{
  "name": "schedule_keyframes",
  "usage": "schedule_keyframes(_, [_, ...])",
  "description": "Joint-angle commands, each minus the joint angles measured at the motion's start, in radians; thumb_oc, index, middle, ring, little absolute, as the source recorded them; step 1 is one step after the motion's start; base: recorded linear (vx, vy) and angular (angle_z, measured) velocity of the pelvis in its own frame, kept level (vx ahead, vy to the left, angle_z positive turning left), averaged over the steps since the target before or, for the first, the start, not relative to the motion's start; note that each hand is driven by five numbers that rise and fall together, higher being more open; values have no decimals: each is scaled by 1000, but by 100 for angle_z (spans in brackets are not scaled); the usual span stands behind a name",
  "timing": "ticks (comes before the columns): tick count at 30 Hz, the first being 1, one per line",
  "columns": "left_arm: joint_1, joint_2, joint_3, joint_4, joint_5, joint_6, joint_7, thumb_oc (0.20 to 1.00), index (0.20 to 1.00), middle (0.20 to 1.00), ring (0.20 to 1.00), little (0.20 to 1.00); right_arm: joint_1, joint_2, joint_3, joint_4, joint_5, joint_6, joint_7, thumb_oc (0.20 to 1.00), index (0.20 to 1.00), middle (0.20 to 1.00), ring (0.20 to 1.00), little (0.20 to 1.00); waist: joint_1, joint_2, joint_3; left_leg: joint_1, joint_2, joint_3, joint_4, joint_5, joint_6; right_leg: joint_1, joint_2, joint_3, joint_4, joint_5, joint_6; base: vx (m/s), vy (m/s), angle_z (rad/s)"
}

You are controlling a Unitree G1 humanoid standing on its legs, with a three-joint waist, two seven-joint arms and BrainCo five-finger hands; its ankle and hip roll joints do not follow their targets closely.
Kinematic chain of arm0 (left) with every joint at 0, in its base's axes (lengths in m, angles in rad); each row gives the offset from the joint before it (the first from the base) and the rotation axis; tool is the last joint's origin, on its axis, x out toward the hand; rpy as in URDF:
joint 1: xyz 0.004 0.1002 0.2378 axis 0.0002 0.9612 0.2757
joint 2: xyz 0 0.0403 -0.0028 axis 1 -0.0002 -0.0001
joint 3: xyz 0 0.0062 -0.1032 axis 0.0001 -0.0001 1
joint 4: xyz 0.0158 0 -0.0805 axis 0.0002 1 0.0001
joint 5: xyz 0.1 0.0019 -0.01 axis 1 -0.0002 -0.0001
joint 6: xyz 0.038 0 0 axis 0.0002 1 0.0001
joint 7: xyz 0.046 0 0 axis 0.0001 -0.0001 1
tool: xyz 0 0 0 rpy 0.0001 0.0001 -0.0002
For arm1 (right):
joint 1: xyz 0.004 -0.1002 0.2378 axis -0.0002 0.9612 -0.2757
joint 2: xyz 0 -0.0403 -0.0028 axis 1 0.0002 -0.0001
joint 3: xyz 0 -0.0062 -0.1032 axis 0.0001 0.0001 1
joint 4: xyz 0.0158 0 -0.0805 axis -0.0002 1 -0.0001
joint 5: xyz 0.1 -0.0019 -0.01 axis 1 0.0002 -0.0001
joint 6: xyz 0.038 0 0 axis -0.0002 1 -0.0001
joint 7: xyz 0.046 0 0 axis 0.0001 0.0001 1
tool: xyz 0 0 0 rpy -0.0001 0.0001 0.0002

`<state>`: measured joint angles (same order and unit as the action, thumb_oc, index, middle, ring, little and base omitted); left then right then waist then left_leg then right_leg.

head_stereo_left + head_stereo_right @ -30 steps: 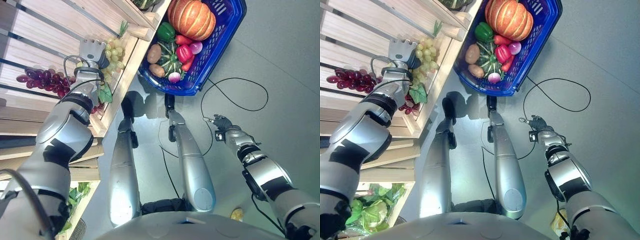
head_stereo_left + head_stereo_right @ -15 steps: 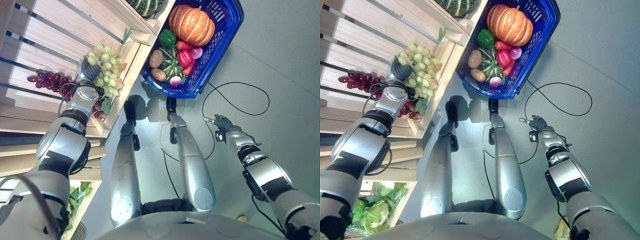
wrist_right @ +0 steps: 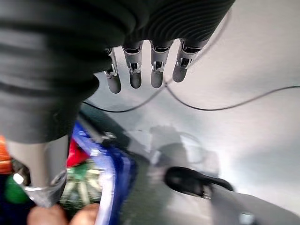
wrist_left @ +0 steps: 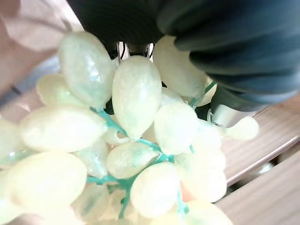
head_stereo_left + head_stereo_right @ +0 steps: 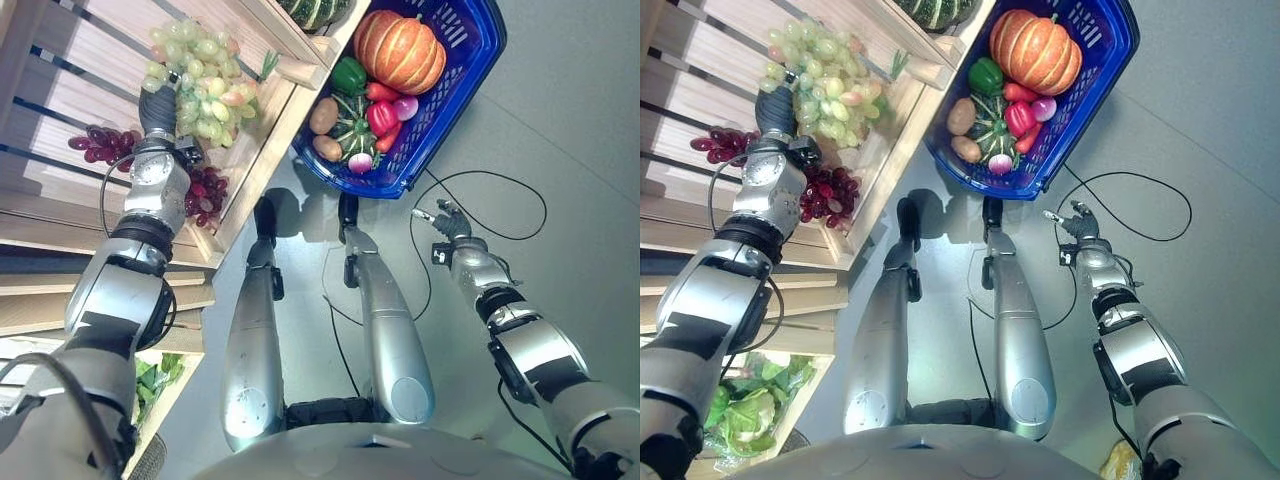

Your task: Pick up fruits and vegetables into the basket

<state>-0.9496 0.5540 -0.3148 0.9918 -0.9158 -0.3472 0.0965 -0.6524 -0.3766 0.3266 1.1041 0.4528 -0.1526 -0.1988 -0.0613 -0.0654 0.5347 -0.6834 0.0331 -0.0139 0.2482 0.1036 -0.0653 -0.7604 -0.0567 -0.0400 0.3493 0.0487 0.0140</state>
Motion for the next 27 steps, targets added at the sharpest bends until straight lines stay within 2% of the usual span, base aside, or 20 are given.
schedule_keyframes(1, [35,-24,86,-99,-106,-122,-72,200,200,200,200,200,90,-47,-21,-133,32,-75,-80,1000,1000,1000,1000,1000,-7,41,-15,5,-40,-21,42,-72,11,63,35,-2,-5,-49,42,-5,7,3])
schedule_keyframes(2, [51,-36,90,-135,-138,-143,-98,200,200,200,200,200,104,-43,-15,-211,5,-92,-119,1000,1000,1000,1000,1000,-8,40,-15,13,-43,-22,43,-80,12,70,33,-4,-4,-56,43,0,0,0])
schedule_keyframes(8, [96,-73,108,-258,-183,-191,-174,200,200,200,200,200,128,-39,8,-467,-60,-117,-212,1000,1000,1000,1000,1000,-11,38,-15,16,-46,-19,38,-81,11,73,27,-8,-12,-54,45,-6,3,2])
schedule_keyframes(11, [137,-103,112,-339,-171,-210,-210,200,200,200,200,200,149,-34,5,-585,-185,-162,-248,1000,1000,1000,1000,1000,-9,41,-15,19,-48,-19,31,-81,14,77,25,-12,-16,-56,48,0,3,1])
schedule_keyframes(14, [169,-134,119,-396,-150,-221,-241,200,200,200,200,200,153,-29,-3,-697,-273,-162,-268,1000,1000,1000,1000,1000,-7,47,-15,19,-51,-17,31,-81,16,78,20,-14,-14,-60,51,2,12,4])
schedule_keyframes(20, [219,-184,116,-511,-91,-236,-287,200,200,200,200,200,138,-23,-6,-895,-425,-156,-252,1000,1000,1000,1000,1000,-3,65,-15,22,-56,-13,20,-75,19,80,9,-16,-19,-60,56,7,28,-1])
schedule_keyframes(27, [232,-194,97,-617,-39,-230,-316,200,200,200,200,200,87,-44,31,-1014,-461,-134,-161,1000,1000,1000,1000,1000,6,79,-15,26,-58,-7,13,-70,20,82,-1,-18,-23,-59,56,0,0,0])
